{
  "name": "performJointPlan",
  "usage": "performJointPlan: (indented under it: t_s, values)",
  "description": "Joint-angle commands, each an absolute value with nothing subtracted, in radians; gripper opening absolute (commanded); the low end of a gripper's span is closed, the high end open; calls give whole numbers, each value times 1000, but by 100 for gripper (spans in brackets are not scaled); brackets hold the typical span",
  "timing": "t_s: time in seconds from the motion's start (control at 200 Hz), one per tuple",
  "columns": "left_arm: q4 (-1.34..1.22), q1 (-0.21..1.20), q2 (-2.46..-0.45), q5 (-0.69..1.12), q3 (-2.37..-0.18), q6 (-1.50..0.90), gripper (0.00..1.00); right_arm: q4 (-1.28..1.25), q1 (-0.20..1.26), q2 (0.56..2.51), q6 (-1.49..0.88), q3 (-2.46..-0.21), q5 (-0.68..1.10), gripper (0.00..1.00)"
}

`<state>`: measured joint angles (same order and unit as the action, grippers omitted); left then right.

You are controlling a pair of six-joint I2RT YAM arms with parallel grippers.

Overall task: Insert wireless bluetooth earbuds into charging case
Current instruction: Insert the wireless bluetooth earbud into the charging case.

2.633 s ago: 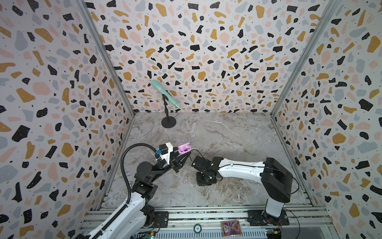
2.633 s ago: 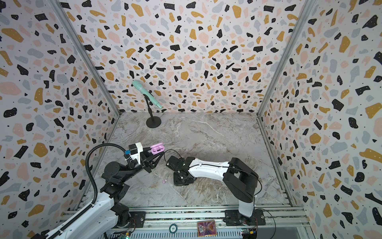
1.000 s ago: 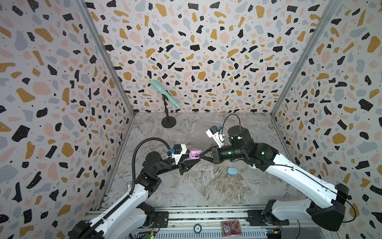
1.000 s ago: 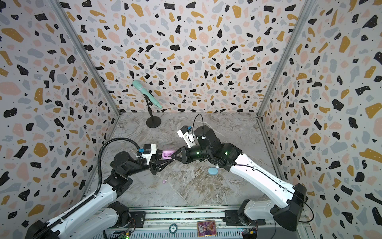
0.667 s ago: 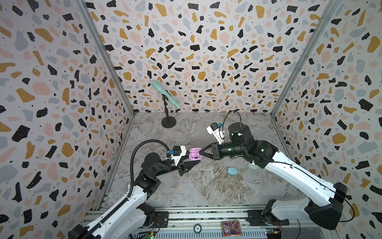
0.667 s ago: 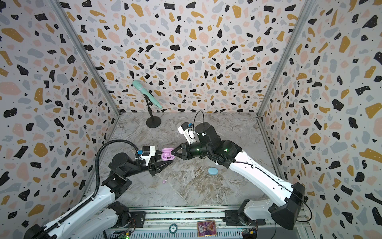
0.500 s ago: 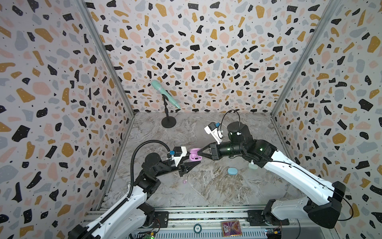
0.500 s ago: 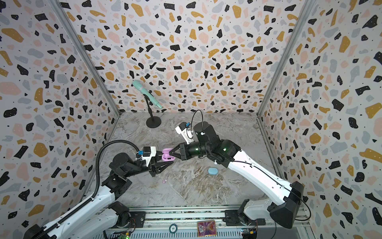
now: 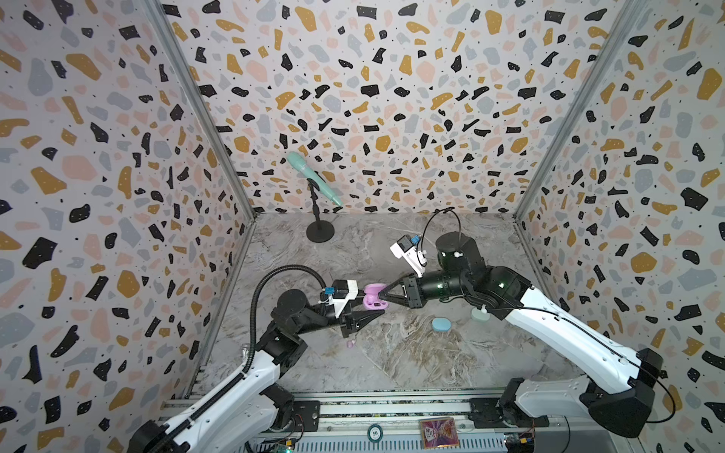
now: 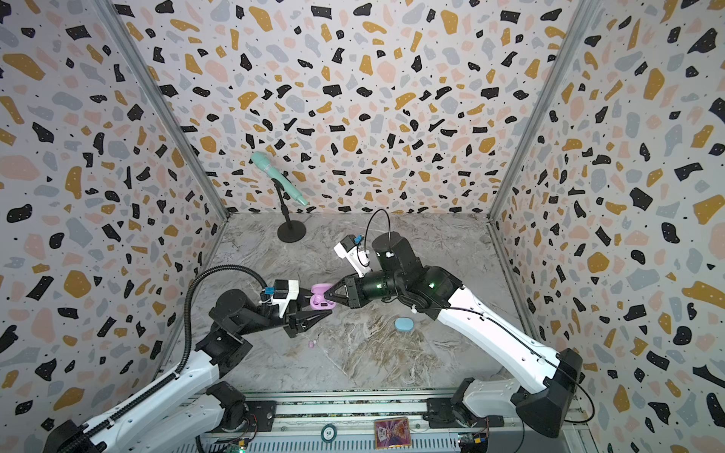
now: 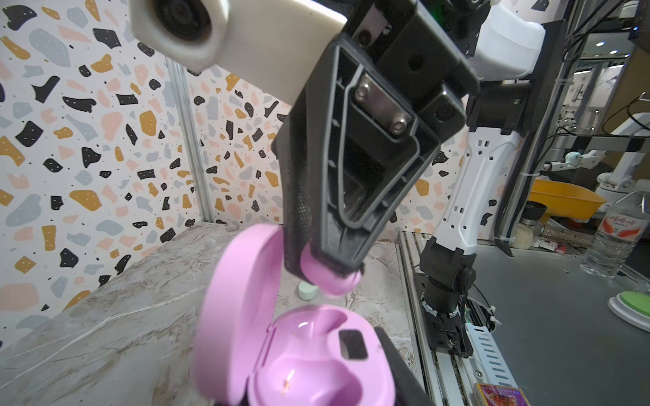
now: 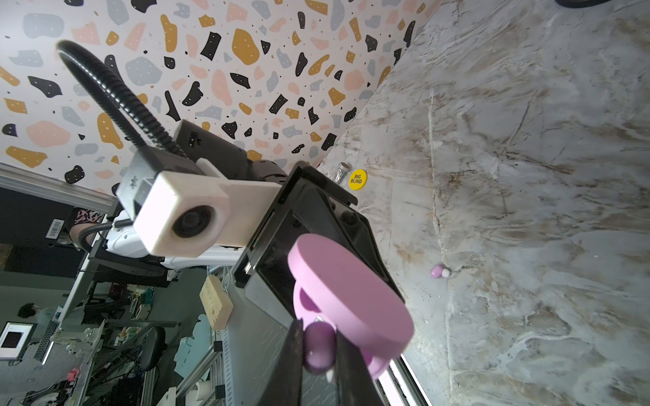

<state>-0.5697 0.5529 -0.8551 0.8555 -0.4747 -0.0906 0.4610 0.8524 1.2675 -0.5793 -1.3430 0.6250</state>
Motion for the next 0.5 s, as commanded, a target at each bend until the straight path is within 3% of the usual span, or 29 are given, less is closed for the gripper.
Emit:
performJointPlan:
  t_s: [0.0, 0.491]
  values:
    - [-648, 579, -858, 912, -523, -99, 6, 450, 836, 1231, -557, -1332, 635, 4]
    - [-718, 627, -877, 927, -540, -151, 5, 399, 792, 1173, -573, -1252, 703, 4]
